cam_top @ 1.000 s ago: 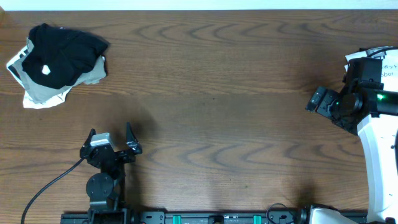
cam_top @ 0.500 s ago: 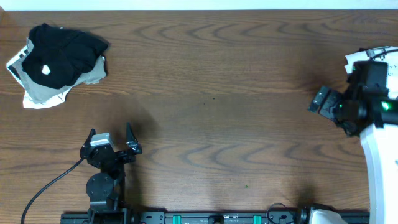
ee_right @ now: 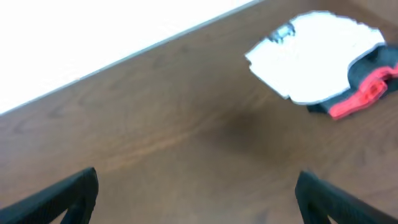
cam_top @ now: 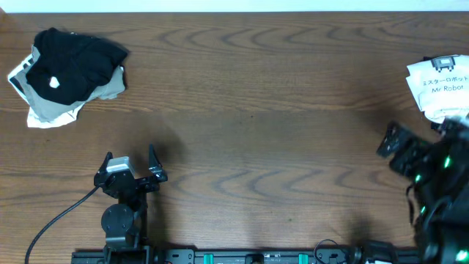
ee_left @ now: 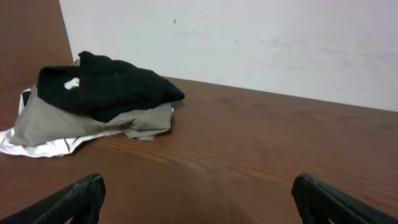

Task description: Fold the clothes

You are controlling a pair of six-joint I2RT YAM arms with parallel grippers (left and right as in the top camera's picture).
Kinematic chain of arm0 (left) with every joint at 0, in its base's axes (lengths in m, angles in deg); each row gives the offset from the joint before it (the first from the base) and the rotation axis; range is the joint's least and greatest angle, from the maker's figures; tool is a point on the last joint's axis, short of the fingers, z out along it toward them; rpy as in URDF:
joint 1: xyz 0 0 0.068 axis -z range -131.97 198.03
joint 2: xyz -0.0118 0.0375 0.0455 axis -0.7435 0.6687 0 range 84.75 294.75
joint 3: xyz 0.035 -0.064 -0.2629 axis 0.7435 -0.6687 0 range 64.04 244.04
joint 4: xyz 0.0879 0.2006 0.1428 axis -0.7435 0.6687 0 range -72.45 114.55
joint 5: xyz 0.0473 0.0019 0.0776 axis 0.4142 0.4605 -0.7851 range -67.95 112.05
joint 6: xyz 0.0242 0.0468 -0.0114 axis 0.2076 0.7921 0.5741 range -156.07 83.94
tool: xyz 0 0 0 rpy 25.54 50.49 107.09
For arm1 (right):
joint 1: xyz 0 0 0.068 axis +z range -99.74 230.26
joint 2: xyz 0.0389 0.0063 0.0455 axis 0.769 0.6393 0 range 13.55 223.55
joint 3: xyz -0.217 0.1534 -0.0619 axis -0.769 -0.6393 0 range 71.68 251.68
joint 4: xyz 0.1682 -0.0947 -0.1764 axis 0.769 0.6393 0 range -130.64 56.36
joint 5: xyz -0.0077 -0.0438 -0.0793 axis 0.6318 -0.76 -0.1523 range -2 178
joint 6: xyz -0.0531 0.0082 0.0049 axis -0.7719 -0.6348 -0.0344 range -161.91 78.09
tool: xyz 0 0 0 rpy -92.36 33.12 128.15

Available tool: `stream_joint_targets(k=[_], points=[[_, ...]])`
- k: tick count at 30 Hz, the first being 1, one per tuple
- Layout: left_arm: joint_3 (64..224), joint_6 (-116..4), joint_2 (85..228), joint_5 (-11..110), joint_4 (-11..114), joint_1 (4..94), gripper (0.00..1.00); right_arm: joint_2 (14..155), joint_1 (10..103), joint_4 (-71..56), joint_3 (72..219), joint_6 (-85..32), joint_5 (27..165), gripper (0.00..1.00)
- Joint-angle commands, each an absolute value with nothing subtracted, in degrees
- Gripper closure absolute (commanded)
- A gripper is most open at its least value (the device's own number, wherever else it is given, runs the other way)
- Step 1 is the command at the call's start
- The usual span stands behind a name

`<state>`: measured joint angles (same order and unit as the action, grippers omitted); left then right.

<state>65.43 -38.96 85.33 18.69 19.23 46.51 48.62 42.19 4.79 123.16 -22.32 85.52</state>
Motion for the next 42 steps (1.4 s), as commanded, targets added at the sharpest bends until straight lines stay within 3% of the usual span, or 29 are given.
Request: stream_joint_targets(k=[1,9,21,42], points=[[64.27,-38.22,84.98,17.77,21.37,46.12,0.02,41.26,41.71,-0.43,112.69,-24.85,89.92,0.01],[64.27,-38.22,84.98,17.77,21.37,46.12,0.02,23.81,45.01,-23.10,89.50,-24.83,94.51,0.01],[64.27,-38.22,84.98,17.77,21.37,46.12,0.02,14.70,47.83,-44.28,76.37,-24.81,92.32,0.01],[64.27,-38.22,84.98,17.77,21.37,46.12,0.02,13.83,48.53,-40.65,71.97,-28.90,91.18,0.01]])
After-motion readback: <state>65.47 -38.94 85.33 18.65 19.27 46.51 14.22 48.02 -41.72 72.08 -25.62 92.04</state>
